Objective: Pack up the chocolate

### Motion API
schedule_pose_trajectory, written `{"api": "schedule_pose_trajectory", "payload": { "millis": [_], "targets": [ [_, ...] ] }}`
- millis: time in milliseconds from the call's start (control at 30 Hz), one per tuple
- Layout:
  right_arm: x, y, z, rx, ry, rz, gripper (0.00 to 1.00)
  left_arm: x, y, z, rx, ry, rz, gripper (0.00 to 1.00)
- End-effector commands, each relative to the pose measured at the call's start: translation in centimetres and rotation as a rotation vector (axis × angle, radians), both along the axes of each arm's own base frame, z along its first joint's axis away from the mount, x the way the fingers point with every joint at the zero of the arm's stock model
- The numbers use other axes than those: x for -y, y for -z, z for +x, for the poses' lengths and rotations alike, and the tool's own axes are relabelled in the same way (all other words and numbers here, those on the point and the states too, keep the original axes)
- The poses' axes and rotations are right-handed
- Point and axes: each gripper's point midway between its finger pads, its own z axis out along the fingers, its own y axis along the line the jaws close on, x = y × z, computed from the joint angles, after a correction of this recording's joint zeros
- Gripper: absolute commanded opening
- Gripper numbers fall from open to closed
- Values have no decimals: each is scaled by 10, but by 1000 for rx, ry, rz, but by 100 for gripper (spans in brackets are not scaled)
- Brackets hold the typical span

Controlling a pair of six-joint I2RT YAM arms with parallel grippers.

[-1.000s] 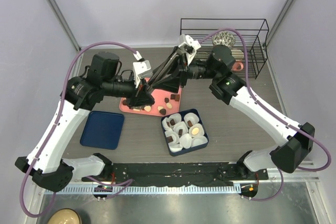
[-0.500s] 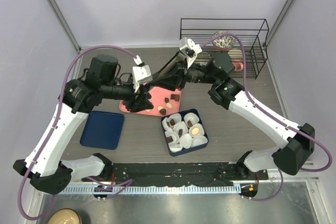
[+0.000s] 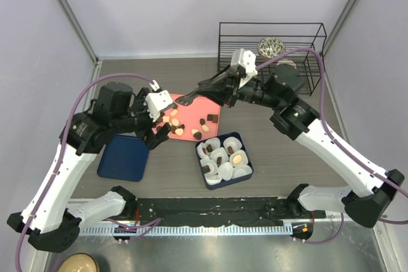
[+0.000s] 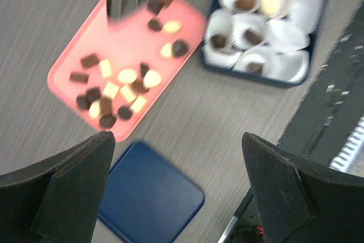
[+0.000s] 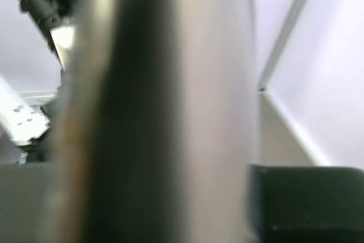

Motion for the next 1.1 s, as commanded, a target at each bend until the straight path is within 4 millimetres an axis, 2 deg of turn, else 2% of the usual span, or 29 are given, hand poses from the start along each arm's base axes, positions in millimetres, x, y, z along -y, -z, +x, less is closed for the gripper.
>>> {"api": "schedule_pose_trajectory", "payload": {
  "millis": [0, 67, 133, 167, 200, 233, 267, 300, 333, 367, 400, 433, 467, 500, 533, 633, 667, 733, 767, 833, 867, 900, 1067],
  "targets": [
    [26, -37, 8, 143, 145, 11, 4, -39, 31, 27, 24, -186, 142, 100],
    [27, -30, 12, 130, 161, -6, 1, -45, 27, 47, 84, -265, 121, 100],
    [23, -20, 19, 109, 170, -19, 1, -57, 34, 62, 66, -366, 113, 100],
    [20, -17, 19, 101, 161, -21, 1, -61, 36, 78, 62, -428, 103, 100],
    [15, -11, 24, 89, 155, -23, 1, -76, 38, 89, 37, -537, 88, 100],
    [12, -4, 26, 74, 150, -28, 1, -82, 41, 96, 14, -573, 85, 100],
    [10, 0, 30, 64, 155, -25, 1, -98, 57, 110, -60, -633, 106, 100],
    [6, 1, 37, 72, 166, -11, 1, -98, 57, 116, -103, -640, 58, 100],
    [3, 13, 43, 57, 177, -20, 1, -104, 62, 123, -143, -665, 45, 100],
    [3, 18, 52, 50, 216, -16, 1, -124, 67, 132, -179, -729, 19, 100],
    [2, 14, 58, 70, 237, 16, 1, -126, 77, 142, -233, -736, -11, 100],
    [-2, 32, 68, 42, 256, 5, 1, -135, 80, 147, -262, -771, -43, 100],
    [-3, 35, 77, 39, 292, 18, 1, -147, 84, 151, -283, -805, -61, 100],
    [-6, 35, 83, 52, 299, 38, 1, -149, 94, 156, -318, -813, -58, 100],
    [-13, 53, 93, 35, 307, 13, 1, -149, 99, 156, -331, -811, -54, 100],
    [-22, 65, 118, 15, 360, 20, 1, -147, 112, 154, -349, -802, -56, 100],
    [-32, 89, 132, -24, 371, -12, 1, -147, 114, 157, -339, -811, -65, 100],
    [-39, 98, 150, -33, 408, -6, 0, -148, 125, 155, -365, -827, -56, 97],
    [-46, 117, 160, -57, 417, -30, 1, -150, 129, 155, -378, -843, -53, 96],
    [-55, 121, 172, -64, 425, -13, 1, -149, 138, 153, -412, -846, -48, 91],
    [-62, 136, 180, -89, 427, -18, 1, -149, 143, 152, -428, -853, -47, 90],
    [-66, 139, 184, -96, 428, -11, 1, -149, 145, 151, -435, -861, -47, 88],
    [-81, 164, 206, -100, 477, 10, 1, -147, 148, 146, -422, -870, -71, 86]
  ]
}}
